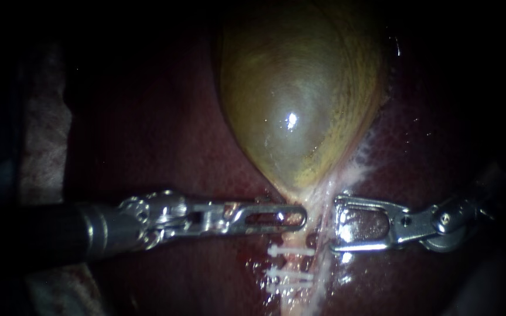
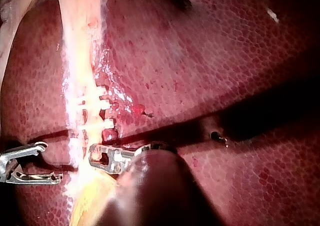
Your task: Going back third clip left tube
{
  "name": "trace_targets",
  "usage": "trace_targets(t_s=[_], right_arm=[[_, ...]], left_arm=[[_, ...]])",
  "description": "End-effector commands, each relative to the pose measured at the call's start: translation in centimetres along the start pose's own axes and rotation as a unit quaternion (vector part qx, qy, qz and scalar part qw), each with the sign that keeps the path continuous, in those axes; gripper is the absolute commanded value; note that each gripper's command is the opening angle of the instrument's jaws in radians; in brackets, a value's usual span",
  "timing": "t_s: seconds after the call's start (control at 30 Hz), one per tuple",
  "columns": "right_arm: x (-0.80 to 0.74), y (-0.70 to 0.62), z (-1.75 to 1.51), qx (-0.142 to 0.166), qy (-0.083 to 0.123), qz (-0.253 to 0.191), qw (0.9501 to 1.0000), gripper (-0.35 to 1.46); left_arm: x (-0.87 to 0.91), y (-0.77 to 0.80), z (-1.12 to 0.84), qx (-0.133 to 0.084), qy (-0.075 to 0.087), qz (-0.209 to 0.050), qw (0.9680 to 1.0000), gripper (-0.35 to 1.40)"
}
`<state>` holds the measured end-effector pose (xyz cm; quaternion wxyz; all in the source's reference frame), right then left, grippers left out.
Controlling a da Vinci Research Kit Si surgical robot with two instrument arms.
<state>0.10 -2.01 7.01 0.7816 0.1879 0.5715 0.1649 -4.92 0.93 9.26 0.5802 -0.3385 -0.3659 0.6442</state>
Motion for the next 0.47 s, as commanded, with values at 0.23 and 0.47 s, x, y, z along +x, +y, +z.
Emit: trace_targets(t_s=[0.23,0.47], right_arm=[[0.00,0.00,0.00,0.000,0.000,0.000,1.0000,0.60],[0.00,0.00,0.00,0.000,0.000,0.000,1.0000,0.60]], left_arm=[[0.00,0.00,0.00,0.000,-0.001,0.000,1.0000,-0.35],[0.00,0.01,0.01,-0.001,-0.002,0.000,1.0000,-0.35]])
